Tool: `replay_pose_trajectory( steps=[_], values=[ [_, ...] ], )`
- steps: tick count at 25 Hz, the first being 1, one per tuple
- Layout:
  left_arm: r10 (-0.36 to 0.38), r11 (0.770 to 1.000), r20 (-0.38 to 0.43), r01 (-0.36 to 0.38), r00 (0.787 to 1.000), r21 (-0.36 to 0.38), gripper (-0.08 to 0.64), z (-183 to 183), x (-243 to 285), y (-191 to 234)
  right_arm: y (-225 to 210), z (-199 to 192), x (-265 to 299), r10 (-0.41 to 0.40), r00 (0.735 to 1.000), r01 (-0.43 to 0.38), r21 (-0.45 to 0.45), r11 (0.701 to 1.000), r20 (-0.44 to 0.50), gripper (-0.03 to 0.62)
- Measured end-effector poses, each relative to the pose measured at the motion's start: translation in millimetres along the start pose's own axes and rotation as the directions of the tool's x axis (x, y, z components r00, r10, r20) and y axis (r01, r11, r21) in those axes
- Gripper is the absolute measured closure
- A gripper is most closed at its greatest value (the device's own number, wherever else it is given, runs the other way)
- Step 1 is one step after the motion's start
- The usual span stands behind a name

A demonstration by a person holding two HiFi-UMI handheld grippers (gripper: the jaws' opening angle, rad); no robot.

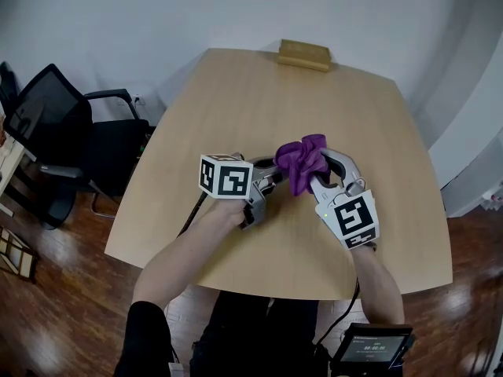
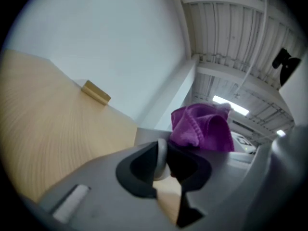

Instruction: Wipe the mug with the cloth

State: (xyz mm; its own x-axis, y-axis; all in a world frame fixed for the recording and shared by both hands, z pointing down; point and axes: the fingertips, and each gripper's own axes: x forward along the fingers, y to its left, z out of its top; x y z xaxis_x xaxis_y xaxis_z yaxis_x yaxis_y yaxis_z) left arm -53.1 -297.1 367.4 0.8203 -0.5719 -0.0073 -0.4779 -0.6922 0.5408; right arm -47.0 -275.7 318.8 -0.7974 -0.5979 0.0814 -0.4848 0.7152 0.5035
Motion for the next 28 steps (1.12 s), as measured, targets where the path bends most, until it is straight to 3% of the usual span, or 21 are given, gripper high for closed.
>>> replay_pose_trajectory(
  steps=[5,8,10,14,18,23,26,28],
  values=[
    [-0.028,0.996,0.08,0.035,0.996,-0.084,0.479,12,-7,5,19,-22,0,0.042,0.997,-0.047,-0.063,0.997,-0.067,0.515],
    [-0.002,0.996,0.118,0.013,0.993,-0.094,0.477,21,-17,15,29,-44,0,0.092,0.985,-0.102,-0.063,0.993,-0.147,0.515],
    [0.029,0.997,0.128,-0.02,0.991,-0.071,0.48,25,-20,21,20,-36,-6,0.073,0.991,-0.077,-0.035,0.996,-0.114,0.515],
    [0.037,0.997,0.066,-0.041,0.997,0.059,0.48,17,-11,4,-7,13,-25,-0.031,0.996,0.03,0.006,1.0,0.082,0.515],
    [-0.005,0.992,0.018,0.002,1.0,0.129,0.485,5,3,-17,-2,5,-18,-0.023,0.998,0.026,-0.053,0.998,0.054,0.515],
    [-0.092,0.995,0.16,0.095,0.983,-0.012,0.478,30,-14,-6,26,-10,-7,0.065,0.998,-0.067,-0.113,0.991,-0.024,0.515],
    [-0.103,0.993,0.21,0.113,0.972,-0.035,0.476,42,-24,3,41,-25,-3,0.131,0.986,-0.146,-0.154,0.977,-0.1,0.515],
    [-0.101,0.992,0.225,0.114,0.969,-0.046,0.479,46,-29,11,36,-27,-6,0.138,0.986,-0.15,-0.13,0.98,-0.098,0.515]
  ],
)
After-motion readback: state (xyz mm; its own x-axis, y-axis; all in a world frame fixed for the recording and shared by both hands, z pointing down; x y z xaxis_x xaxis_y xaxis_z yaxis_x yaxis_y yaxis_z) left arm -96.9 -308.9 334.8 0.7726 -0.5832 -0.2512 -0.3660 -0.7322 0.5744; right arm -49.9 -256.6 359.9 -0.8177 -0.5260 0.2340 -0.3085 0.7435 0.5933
